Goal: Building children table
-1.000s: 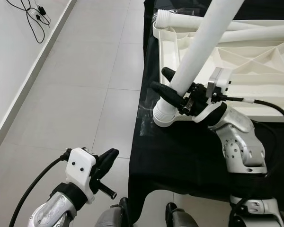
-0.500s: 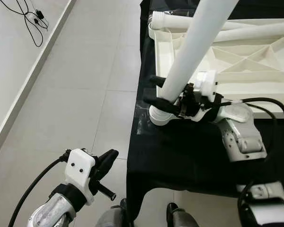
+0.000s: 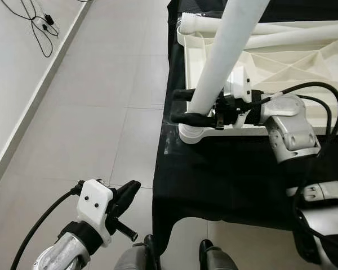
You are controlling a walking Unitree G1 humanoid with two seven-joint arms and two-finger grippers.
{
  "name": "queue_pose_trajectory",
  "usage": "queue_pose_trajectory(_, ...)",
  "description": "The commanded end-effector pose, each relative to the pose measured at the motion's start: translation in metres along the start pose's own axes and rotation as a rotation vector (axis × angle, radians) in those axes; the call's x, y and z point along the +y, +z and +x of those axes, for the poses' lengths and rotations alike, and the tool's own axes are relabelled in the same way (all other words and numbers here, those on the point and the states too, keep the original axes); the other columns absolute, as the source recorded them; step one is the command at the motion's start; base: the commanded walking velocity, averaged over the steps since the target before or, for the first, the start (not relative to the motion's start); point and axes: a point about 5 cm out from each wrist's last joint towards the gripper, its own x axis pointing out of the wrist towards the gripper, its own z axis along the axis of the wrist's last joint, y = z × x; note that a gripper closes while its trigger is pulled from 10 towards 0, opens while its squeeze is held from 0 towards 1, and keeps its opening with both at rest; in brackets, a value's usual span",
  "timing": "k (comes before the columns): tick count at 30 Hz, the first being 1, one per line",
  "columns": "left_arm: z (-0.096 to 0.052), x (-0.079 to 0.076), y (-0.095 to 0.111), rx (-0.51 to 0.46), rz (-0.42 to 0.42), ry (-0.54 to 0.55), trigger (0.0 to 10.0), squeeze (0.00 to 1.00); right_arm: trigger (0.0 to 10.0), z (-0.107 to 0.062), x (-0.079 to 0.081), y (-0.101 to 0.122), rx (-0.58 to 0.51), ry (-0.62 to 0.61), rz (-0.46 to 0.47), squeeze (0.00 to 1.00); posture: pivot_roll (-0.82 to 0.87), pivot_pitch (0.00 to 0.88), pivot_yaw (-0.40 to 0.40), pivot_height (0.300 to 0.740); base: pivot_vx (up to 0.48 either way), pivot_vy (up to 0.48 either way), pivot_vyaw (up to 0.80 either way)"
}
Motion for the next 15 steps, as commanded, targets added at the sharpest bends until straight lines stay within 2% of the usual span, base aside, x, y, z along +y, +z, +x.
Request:
queue_pose_trajectory(1,-0.003,-0.001,-0.004,0.024,0.004,0.001,10.0,0.00,10.0,0.003,0.011,-0.029,0.097,0.022,0.116,0.00,0.07,0.383,0.069,0.740,0.000,0.000,0.00)
queue_pose_trajectory(3,-0.003,-0.002,-0.004,0.022,0.001,0.002,10.0,0.00,10.0,0.012,0.006,-0.028,0.084,-0.012,0.147,0.00,0.07,0.382,0.068,0.740,0.000,0.000,0.00)
queue_pose_trajectory(10,-0.003,-0.002,-0.003,0.020,-0.004,0.000,10.0,0.00,10.0,0.022,-0.015,-0.028,0.078,-0.169,0.228,0.00,0.07,0.393,0.068,0.740,0.000,0.000,0.00)
queue_pose_trajectory(15,-0.003,-0.002,-0.002,0.019,-0.005,0.001,10.0,0.00,10.0,0.022,-0.015,-0.029,0.097,-0.166,0.222,0.00,0.07,0.397,0.069,0.740,0.000,0.000,0.00)
